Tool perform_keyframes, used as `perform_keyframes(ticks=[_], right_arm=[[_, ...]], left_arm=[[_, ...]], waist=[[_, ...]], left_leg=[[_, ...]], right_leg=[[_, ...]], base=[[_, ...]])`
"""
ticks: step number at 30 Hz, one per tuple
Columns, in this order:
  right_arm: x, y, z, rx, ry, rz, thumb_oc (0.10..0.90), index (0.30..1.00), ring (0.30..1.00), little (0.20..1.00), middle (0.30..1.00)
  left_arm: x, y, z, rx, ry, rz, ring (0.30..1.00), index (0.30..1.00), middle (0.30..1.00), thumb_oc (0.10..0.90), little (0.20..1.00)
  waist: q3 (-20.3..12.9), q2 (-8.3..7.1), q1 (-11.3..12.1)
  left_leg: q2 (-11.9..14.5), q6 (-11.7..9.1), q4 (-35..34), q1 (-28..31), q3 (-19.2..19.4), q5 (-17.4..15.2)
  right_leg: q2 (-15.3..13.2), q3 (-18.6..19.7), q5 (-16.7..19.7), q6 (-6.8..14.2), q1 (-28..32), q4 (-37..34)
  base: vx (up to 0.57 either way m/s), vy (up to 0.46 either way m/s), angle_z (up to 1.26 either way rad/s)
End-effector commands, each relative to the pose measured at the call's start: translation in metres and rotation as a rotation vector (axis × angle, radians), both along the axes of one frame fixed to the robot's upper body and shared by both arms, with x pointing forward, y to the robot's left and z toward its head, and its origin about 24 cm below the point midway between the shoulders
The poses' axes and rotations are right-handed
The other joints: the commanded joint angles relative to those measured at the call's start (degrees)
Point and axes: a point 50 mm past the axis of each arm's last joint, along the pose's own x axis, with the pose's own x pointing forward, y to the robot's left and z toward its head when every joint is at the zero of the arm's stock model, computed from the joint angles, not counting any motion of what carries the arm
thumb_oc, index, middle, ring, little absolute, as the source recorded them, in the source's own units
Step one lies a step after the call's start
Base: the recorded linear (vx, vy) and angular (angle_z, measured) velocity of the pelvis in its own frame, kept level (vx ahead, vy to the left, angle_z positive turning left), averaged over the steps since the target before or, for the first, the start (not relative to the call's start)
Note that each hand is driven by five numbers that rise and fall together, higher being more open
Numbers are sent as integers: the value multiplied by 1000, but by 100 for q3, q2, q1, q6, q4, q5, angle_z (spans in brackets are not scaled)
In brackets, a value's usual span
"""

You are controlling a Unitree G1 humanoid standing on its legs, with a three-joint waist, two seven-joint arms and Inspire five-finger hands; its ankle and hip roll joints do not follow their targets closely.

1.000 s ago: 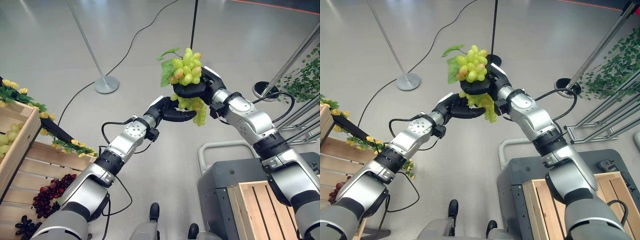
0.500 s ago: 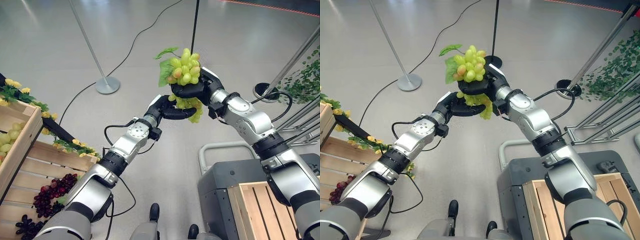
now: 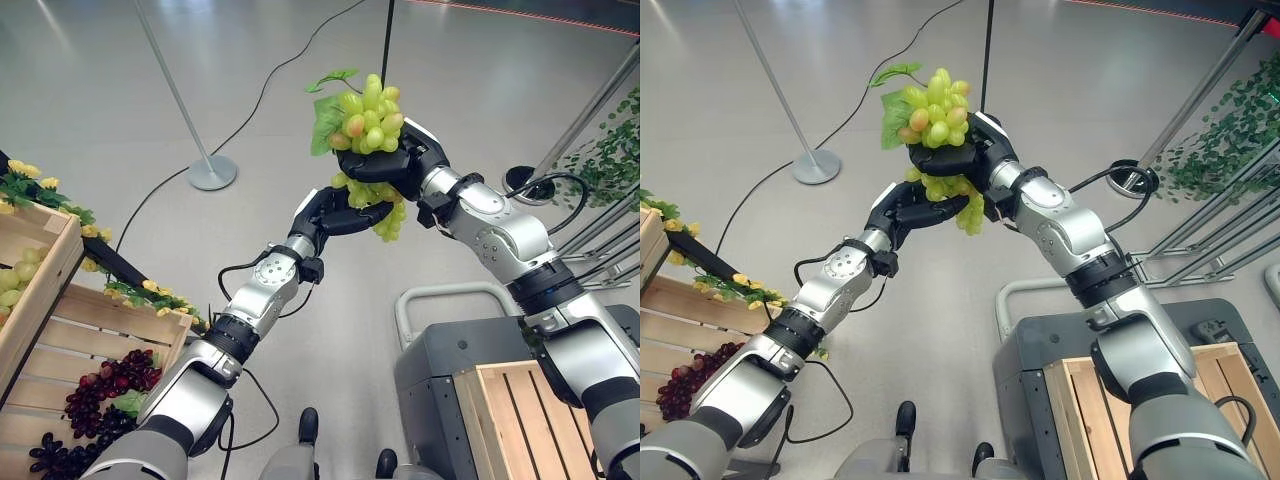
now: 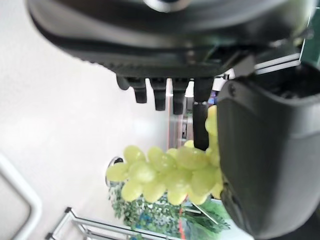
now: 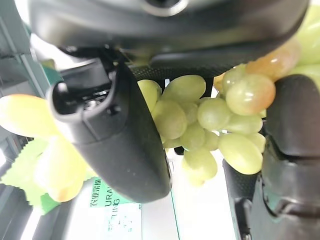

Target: Pick up the fruits from the basket on one side to the basket on the other side

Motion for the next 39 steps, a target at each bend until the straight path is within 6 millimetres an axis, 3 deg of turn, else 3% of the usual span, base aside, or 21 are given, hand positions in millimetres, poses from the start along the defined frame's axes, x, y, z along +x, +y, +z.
perform_keyframes(ticks=[1, 8, 23, 24, 25, 26, 39], right_arm=[[-7, 32, 35, 222, -88, 176, 400, 300, 300, 300, 300], [-5, 33, 30, 240, -35, 203, 400, 300, 300, 300, 300], [-1, 38, 14, 204, 52, 220, 400, 300, 300, 300, 300], [0, 38, 12, 197, 59, 223, 400, 300, 300, 300, 300], [0, 38, 12, 195, 60, 224, 400, 300, 300, 300, 300], [0, 38, 11, 191, 62, 225, 400, 300, 300, 300, 300], [0, 45, 7, 108, 71, 245, 400, 300, 300, 300, 300]], left_arm=[[3, -17, 27, -195, -170, -56, 900, 900, 900, 800, 900], [0, -24, 23, -107, -160, -111, 900, 900, 900, 800, 900], [-3, -43, 41, -139, -223, -210, 900, 900, 900, 800, 900], [-4, -43, 43, -145, -233, -214, 594, 594, 594, 596, 594], [-4, -43, 43, -146, -237, -215, 479, 479, 479, 519, 479], [-5, -44, 44, -148, -240, -219, 300, 300, 300, 400, 300], [-7, -49, 48, -147, -268, -235, 300, 300, 300, 400, 300]], waist=[[-1495, -138, 91], [-1488, -137, 112], [-1494, -146, 107], [-1499, -145, 110], [-1500, -145, 111], [-1502, -147, 112], [-1505, -152, 125]], left_leg=[[547, -605, 6, 647, 195, -820], [536, -599, 6, 640, 186, -816], [535, -599, 6, 629, 193, -800], [536, -600, 6, 629, 193, -798], [537, -600, 6, 629, 193, -798], [537, -600, 6, 629, 191, -798], [528, -592, 6, 646, 159, -811]], right_leg=[[-218, 115, 362, -65, -310, 0], [-222, 117, 375, -51, -317, 0], [-227, 121, 401, -42, -342, 0], [-226, 122, 400, -44, -342, 0], [-225, 122, 400, -45, -342, 0], [-225, 122, 401, -47, -343, 0], [-221, 134, 394, -53, -325, 0]], base=[[-4, 2, -4], [-1, 0, 0], [0, 0, 0], [0, 0, 0], [0, 0, 0], [0, 0, 0], [0, 0, 0]])
